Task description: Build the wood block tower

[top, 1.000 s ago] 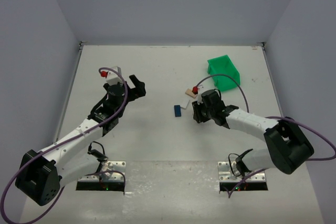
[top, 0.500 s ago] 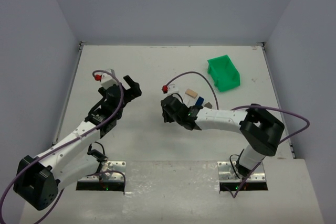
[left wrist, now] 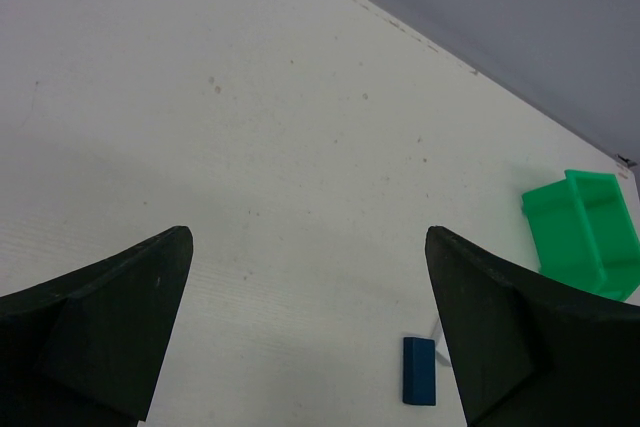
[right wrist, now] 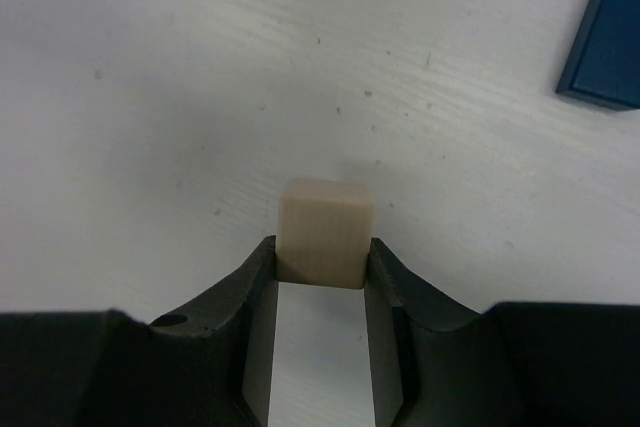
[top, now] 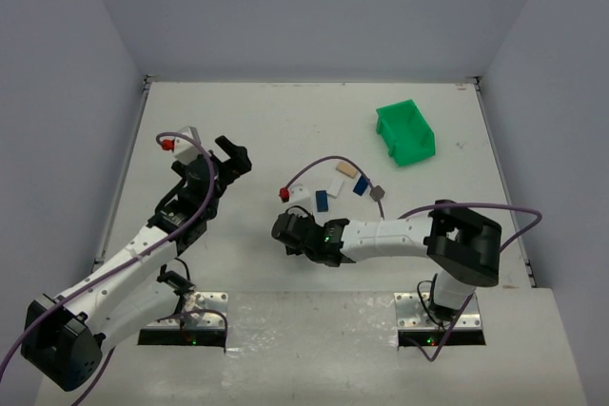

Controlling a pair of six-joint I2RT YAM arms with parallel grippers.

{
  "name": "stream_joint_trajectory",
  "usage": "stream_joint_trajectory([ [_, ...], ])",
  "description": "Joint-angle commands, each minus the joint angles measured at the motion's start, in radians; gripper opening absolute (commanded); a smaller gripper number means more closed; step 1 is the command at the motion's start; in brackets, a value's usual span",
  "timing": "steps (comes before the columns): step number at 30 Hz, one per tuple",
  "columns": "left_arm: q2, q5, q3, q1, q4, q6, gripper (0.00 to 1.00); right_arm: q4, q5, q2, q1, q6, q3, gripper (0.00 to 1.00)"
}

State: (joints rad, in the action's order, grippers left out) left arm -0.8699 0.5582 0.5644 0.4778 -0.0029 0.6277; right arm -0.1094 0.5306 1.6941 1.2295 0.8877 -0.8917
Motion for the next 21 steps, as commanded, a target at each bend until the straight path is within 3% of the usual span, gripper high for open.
stream_joint_trajectory([
  [1,0.006,0.001,-0.004,-0.007,0.015,0.013,1.00,-0.084,0.071,0.025,0.022,0.105,-0.027,0.20],
  [9,0.019,-0.009,-0.013,-0.007,0.014,0.018,1.00,-0.148,0.050,0.073,0.028,0.174,-0.059,0.24],
  [12,0.019,-0.010,-0.013,-0.007,0.014,0.018,1.00,-0.144,0.044,0.078,0.029,0.175,-0.063,0.30],
  [17,0.013,-0.002,-0.011,-0.007,0.014,0.016,1.00,-0.134,0.025,0.084,0.028,0.164,-0.069,0.50],
  [21,0.012,0.000,-0.009,-0.007,0.013,0.017,1.00,-0.143,0.027,0.084,0.028,0.168,-0.075,0.57],
])
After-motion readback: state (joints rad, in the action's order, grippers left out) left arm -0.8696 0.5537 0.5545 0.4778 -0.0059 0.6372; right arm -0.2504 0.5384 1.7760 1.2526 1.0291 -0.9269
